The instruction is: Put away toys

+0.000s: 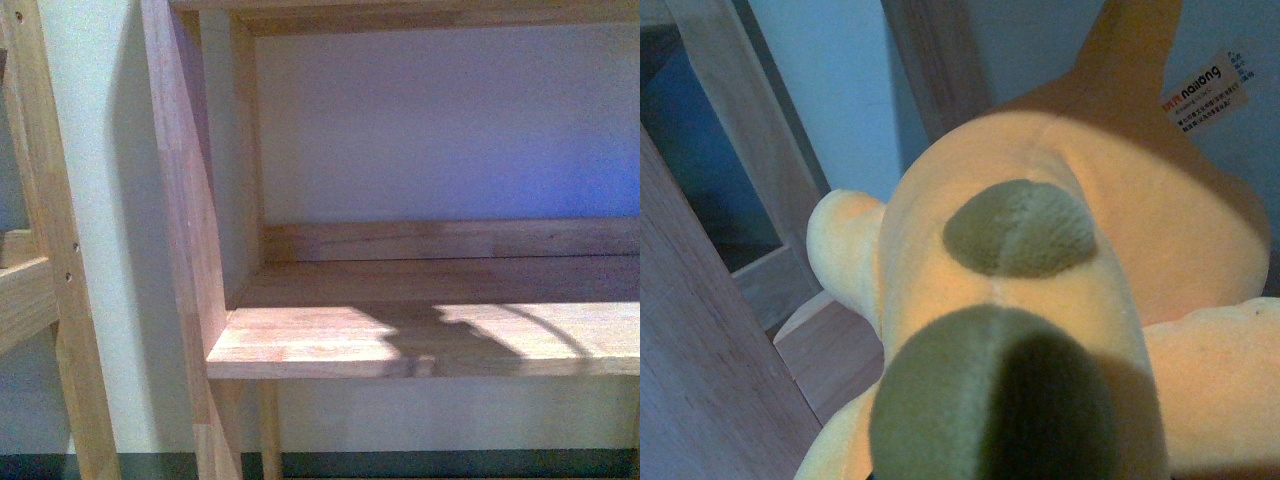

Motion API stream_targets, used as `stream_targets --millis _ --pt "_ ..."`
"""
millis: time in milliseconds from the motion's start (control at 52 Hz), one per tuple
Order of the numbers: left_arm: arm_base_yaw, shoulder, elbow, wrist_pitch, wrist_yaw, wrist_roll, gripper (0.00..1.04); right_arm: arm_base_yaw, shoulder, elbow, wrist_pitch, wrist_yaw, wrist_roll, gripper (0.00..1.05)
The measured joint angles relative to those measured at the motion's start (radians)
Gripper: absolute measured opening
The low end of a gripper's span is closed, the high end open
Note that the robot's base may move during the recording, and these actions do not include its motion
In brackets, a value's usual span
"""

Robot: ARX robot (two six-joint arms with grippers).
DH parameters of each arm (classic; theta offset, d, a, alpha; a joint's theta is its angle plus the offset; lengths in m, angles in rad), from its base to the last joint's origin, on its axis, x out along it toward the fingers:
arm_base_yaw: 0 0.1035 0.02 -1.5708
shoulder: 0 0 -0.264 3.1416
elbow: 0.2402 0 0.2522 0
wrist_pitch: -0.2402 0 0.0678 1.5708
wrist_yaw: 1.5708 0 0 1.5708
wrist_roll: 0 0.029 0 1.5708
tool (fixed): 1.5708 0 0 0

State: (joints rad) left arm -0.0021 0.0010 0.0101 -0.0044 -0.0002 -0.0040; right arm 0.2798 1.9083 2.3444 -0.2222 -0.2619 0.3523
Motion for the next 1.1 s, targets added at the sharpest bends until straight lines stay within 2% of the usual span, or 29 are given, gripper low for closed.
stream_targets --millis 346,519,903,1095 --pt "0.000 0.000 0.000 0.000 0.000 0.000 0.98 0.031 0.084 0.116 -0.035 -0.042 0.000 0.11" --pt "0.000 0.000 0.000 0.000 0.000 0.000 0.98 0.043 0.168 0.250 -0.086 -0.047 0.003 0.11" --pt "0.000 0.000 0.000 0.000 0.000 0.000 0.98 0.027 0.298 0.464 -0.172 -0.061 0.019 0.11" --pt "0.000 0.000 0.000 0.000 0.000 0.000 0.98 0.018 0.351 0.546 -0.185 -0.101 0.045 0.11"
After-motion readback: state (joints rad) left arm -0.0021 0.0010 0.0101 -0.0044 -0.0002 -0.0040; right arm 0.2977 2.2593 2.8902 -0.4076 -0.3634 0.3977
